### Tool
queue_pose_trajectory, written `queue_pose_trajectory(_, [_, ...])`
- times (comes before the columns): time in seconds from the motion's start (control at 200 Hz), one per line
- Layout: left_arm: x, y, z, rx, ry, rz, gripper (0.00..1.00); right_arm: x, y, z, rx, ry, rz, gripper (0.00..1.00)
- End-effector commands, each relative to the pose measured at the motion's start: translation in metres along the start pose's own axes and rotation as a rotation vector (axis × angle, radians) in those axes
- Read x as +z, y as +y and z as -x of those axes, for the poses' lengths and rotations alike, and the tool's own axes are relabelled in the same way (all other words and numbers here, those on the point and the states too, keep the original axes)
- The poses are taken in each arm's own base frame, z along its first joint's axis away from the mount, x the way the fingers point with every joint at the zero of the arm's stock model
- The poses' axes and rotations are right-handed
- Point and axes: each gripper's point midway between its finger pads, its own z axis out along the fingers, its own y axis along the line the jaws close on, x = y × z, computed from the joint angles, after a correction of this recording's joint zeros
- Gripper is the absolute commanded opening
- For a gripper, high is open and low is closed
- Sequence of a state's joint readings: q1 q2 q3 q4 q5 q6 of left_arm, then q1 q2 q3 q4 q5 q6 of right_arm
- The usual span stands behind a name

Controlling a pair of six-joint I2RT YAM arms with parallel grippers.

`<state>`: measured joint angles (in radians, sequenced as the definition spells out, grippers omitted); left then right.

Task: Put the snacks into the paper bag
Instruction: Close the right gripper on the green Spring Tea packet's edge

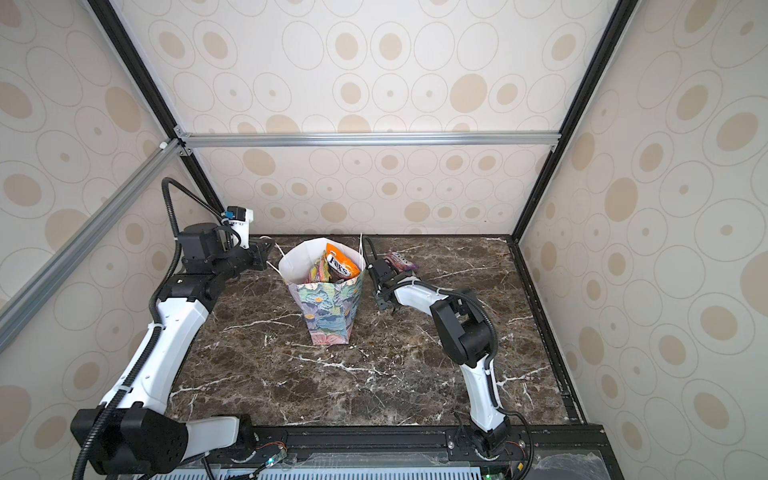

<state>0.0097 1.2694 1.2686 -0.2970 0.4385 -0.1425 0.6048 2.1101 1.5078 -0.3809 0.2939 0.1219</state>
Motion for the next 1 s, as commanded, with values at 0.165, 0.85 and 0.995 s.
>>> queue_pose_trajectory(0.165, [-0.022,-0.009,0.044,0.064,-0.126,0.008,0.00,0.004,-0.001,-0.002,0.019,0.028,-0.032,0.21])
queue_pose_trajectory(0.85, [-0.023,-0.009,0.045,0.064,-0.130,0.007,0.00,-0.031,-0.018,0.012,0.232,-0.046,0.138,0.00])
queue_pose_trajectory(0.995, [-0.024,-0.010,0.046,0.067,-0.135,0.007,0.01,-0.047,-0.024,0.019,0.280,-0.083,0.189,0.00])
